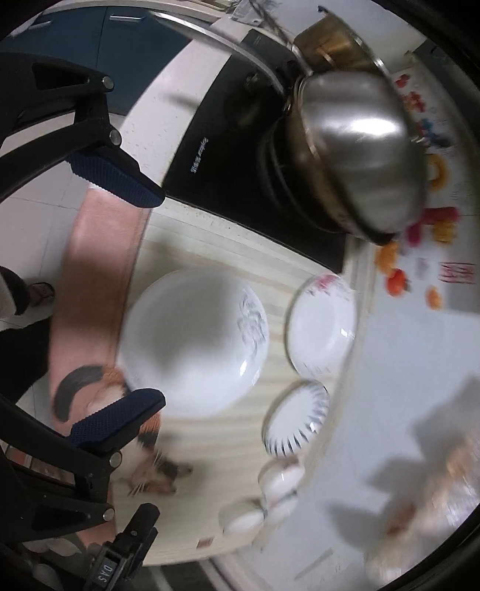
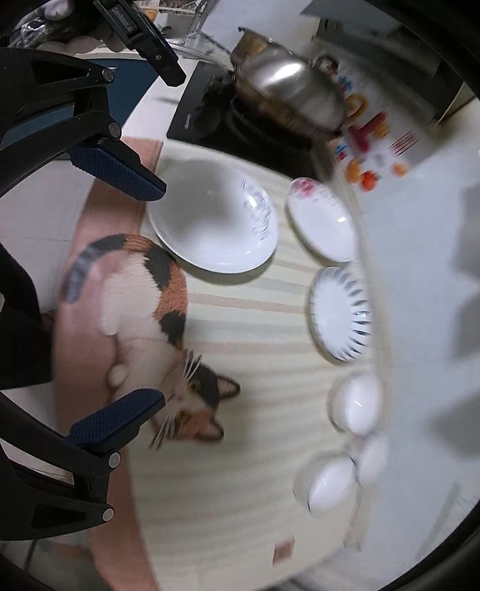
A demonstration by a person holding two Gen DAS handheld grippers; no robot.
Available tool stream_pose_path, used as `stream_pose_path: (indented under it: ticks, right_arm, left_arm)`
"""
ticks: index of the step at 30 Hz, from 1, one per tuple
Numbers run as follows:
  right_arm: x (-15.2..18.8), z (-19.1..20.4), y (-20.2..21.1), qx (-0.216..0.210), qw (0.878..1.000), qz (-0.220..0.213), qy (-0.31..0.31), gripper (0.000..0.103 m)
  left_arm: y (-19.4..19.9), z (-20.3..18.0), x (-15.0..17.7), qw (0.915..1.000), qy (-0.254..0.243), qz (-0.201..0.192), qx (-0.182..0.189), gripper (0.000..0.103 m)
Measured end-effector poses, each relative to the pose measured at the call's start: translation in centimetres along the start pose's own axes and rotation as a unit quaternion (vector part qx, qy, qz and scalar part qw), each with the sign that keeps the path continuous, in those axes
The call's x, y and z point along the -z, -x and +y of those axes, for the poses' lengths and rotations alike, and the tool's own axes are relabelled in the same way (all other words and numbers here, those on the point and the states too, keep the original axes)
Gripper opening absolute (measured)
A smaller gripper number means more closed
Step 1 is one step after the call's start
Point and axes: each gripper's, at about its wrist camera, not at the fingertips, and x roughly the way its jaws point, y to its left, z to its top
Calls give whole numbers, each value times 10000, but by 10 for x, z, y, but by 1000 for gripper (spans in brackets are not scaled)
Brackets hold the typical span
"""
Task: Organize plates and bowls
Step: 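Grasp the rim of the grey-flower white plate with both grippers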
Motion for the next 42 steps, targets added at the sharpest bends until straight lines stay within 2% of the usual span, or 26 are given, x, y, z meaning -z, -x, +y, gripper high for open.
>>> stream_pose_path:
  ticks: [4,7,11,14,18,20,21,22,23,24,31,42]
  right_arm:
    - [-34,0,-72,-139,9985,514,114,103]
    - [-54,-1,-131,-227,9949,940,302,101]
    - [-68,6,-172,-481,9896,1260,495,99]
    - [-76,15,-197,-669,9850,1483,583,94]
    - [-80,27,-220,-776,9791,1741,705,85]
    - [-81,35,-218,-841,9785,1699,809,68]
    - [-83,38,-222,-805,9785,1709,834,65]
    - [-84,41,-222,-862,9778,1720,827,50]
    - [-84,43,-223,-915,9764,1781,813,30]
    - [-84,45,-229,-965,9732,1934,790,23]
    - [-81,41,-221,-953,9722,1979,816,22]
    - [-82,-11,-175,-884,9785,1781,549,22]
  left_arm:
    - [-63,7,-21,9983,93,561,-154,96]
    - [-100,11,-29,9958,221,884,-128,96]
    - [-138,16,-34,9915,317,1256,-101,90]
    - [-157,22,-35,9877,407,1507,-54,78]
    - [-166,25,-32,9849,486,1662,51,56]
    - [-166,24,-30,9844,508,1678,115,51]
    - [-163,23,-29,9845,518,1664,193,46]
    - [-162,23,-29,9843,517,1672,222,45]
    - [-160,21,-29,9843,506,1675,213,45]
    - [-157,20,-28,9842,497,1690,182,45]
    - [-145,10,-25,9851,524,1626,210,45]
    - [-119,-53,-33,9880,46,1484,417,45]
